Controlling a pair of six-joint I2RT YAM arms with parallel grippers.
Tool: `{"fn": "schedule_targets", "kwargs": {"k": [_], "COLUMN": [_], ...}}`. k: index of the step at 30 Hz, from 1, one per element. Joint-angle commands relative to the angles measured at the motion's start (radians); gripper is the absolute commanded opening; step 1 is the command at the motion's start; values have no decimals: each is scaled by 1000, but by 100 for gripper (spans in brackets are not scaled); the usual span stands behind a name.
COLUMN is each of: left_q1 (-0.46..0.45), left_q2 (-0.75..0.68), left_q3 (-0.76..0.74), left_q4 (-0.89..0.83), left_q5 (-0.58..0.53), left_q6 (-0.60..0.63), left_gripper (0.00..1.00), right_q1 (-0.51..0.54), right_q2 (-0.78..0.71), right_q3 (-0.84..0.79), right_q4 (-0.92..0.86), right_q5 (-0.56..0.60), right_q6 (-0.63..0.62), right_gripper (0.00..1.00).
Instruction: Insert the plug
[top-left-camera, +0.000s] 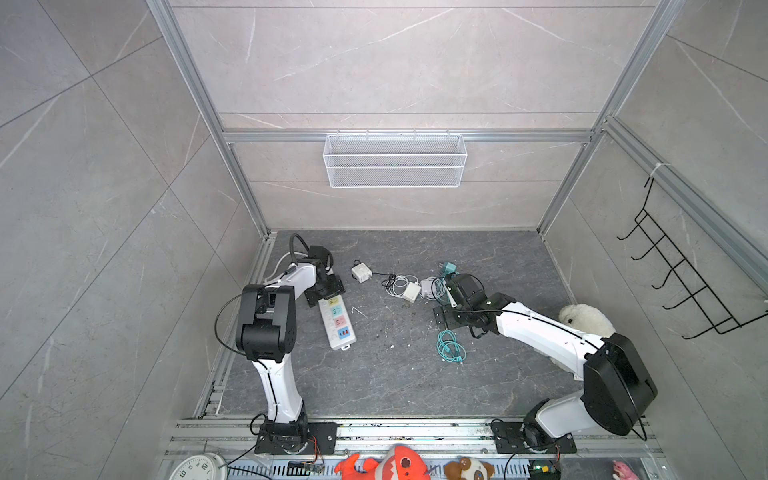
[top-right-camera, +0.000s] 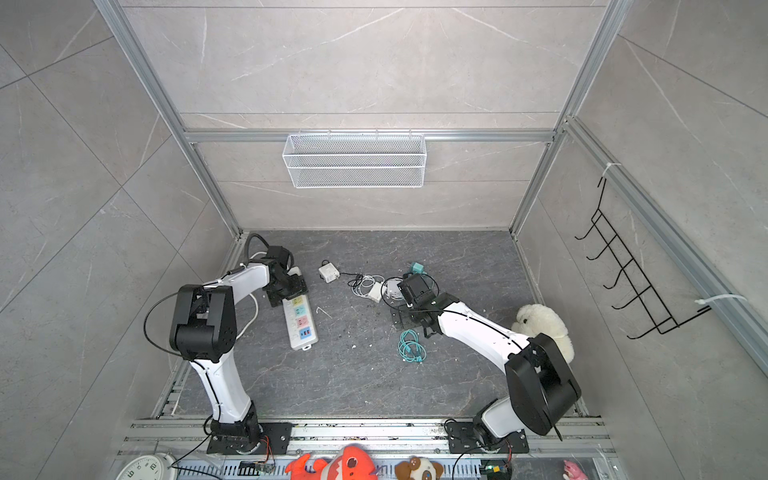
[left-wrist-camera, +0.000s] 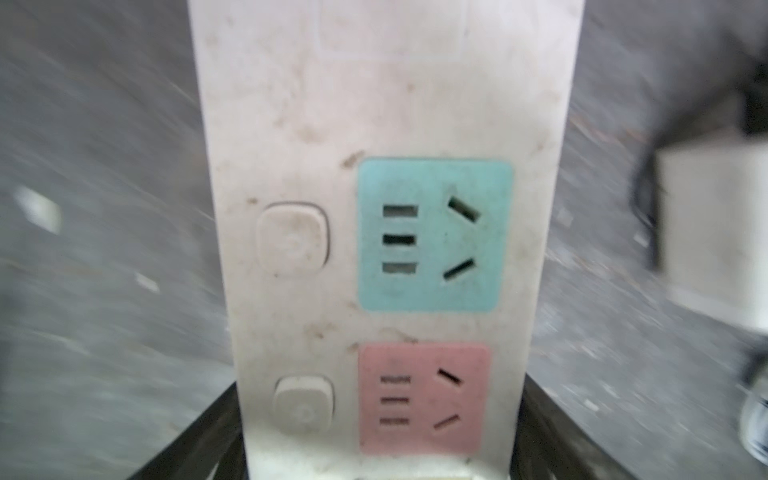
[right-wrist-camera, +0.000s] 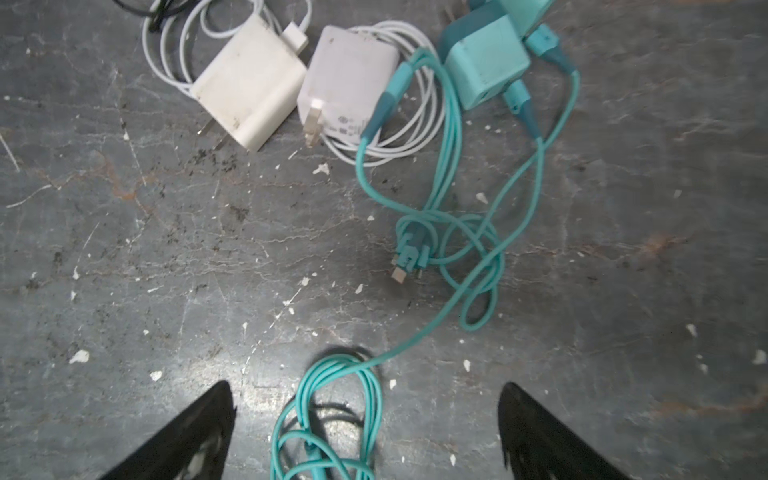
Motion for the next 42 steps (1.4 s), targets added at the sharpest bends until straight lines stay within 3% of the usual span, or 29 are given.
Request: {"fn": "schedule_targets", "kwargs": {"k": [1,5,9,15,21,35,42], "left_q1": [-64,-135,-184,-204,-206,-206,-206], "left_q2": [-43,-57,-35,1,-1,34,-2], "left_q3": [-89,-132,-124,-126,-110,-73,-79], "left_q4": [115,212,234,242,216,179,164], "left_q5": [131,127,126,131,113,121,108], "left_q6": [-228,-342,-380,-385,-359,-322,-310], "left_gripper": [57,58,63,68,82,91,95], "right_q1": [5,13,32,77,128,188,223], "right_q2": [39,82,110,169,231,337,385], "right_q3": [36,71,89,119,167,251,290], "right_q4": [33,59,96,129,150,196,190], "right_q5": [-118,-187,-224,-251,-243,-272,-231], "right_q6": [-53,-71,-84,-97,-119,-162,-205], "right_gripper": [99,99,99,99,99,99,99]}}
